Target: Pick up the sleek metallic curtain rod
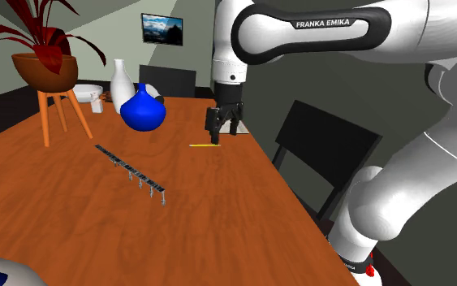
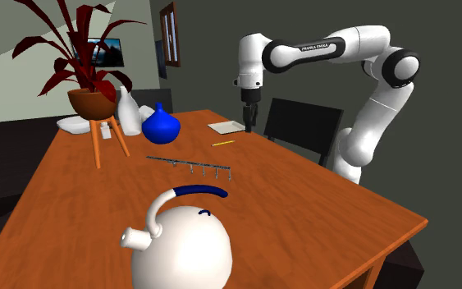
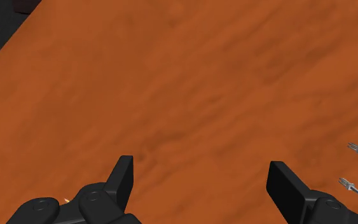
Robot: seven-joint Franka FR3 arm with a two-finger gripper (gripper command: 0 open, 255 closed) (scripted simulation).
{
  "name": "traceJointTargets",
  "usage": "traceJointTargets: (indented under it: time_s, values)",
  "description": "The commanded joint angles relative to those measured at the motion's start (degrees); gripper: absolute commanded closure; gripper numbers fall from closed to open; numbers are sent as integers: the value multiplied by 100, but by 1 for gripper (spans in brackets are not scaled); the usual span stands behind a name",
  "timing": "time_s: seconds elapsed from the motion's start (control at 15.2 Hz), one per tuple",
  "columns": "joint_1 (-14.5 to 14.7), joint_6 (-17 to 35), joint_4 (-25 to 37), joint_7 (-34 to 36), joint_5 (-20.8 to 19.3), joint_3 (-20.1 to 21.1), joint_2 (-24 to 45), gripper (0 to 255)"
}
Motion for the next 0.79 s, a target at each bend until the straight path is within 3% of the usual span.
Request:
traceJointTargets:
  time_s: [0.0, 0.73]
  values:
    - [27, 80, 291, 237, -32, 169, 363, 0]
    - [377, 136, 2611, 1600, -807, 880, 2877, 0]
